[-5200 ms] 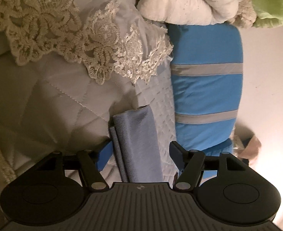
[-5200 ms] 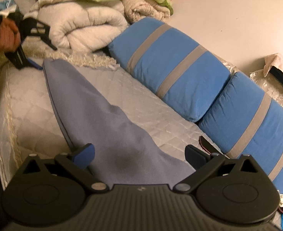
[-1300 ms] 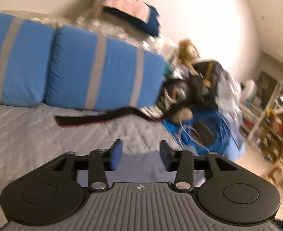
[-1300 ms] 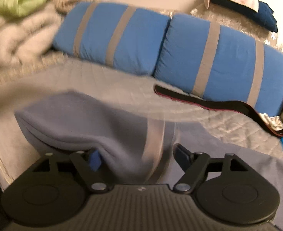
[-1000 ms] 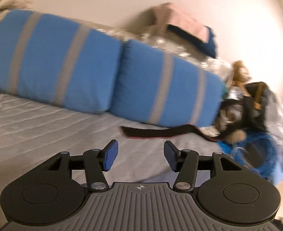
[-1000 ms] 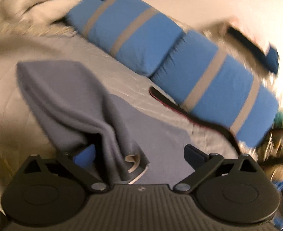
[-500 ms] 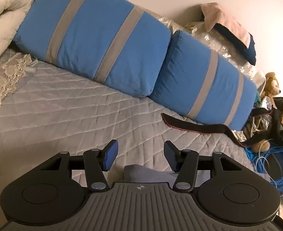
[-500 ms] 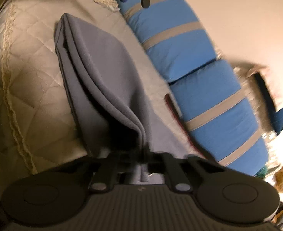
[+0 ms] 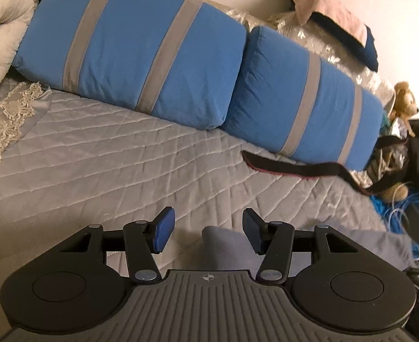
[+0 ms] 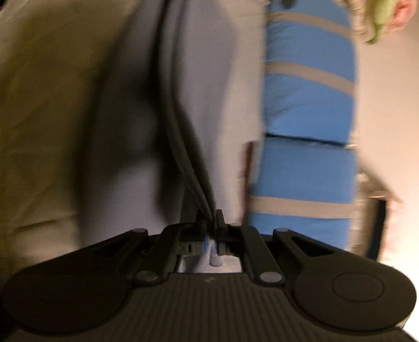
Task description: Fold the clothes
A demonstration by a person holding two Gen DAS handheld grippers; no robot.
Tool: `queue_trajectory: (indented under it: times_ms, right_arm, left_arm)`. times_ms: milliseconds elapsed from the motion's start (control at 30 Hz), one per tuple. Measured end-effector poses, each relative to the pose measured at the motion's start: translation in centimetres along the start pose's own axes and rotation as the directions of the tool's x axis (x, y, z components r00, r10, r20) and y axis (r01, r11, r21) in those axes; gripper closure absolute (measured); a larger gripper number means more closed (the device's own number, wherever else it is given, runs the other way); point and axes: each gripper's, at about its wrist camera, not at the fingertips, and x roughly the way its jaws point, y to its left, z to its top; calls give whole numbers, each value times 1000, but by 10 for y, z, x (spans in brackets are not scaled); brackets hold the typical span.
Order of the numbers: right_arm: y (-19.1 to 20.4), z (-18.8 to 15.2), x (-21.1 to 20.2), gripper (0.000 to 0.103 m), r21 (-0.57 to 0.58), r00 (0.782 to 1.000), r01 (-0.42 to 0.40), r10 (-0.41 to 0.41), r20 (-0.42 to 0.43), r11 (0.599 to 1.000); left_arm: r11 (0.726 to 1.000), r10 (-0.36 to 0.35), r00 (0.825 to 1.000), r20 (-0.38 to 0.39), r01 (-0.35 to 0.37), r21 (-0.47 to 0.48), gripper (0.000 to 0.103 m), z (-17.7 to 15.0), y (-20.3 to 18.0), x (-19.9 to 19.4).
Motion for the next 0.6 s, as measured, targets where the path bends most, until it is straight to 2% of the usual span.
queue_trajectory:
  times_ms: [133, 233, 300, 367, 467, 600]
  right_arm:
    - [5, 0, -2, 99, 19, 1000, -14, 14, 2, 1000]
    - [-1, 0, -2, 99, 64, 1000, -15, 14, 7, 998]
    - [-5, -5, -3, 99, 102, 1000, -13, 12, 12, 995]
    - [-8, -9, -4, 99, 136, 1000, -9, 7, 17, 991]
    - [-18, -10, -4, 99, 191, 1000, -6, 2, 21, 982]
    - [-36, -10, 0, 99, 268, 1000, -3, -3, 20, 963]
  left_arm:
    - [994, 38, 999, 6, -38, 107, 52, -6, -12, 0]
    - [968, 71, 997, 25, -75, 241, 51, -16, -29, -3]
    - [920, 107, 993, 56, -120, 372, 51, -29, -45, -5]
    - [847, 152, 983, 98, -181, 500, 51, -45, -63, -7]
    - [774, 136, 983, 121, -182, 607, 51, -67, -77, -7]
    - [656, 109, 983, 148, -183, 732, 51, -97, -96, -7]
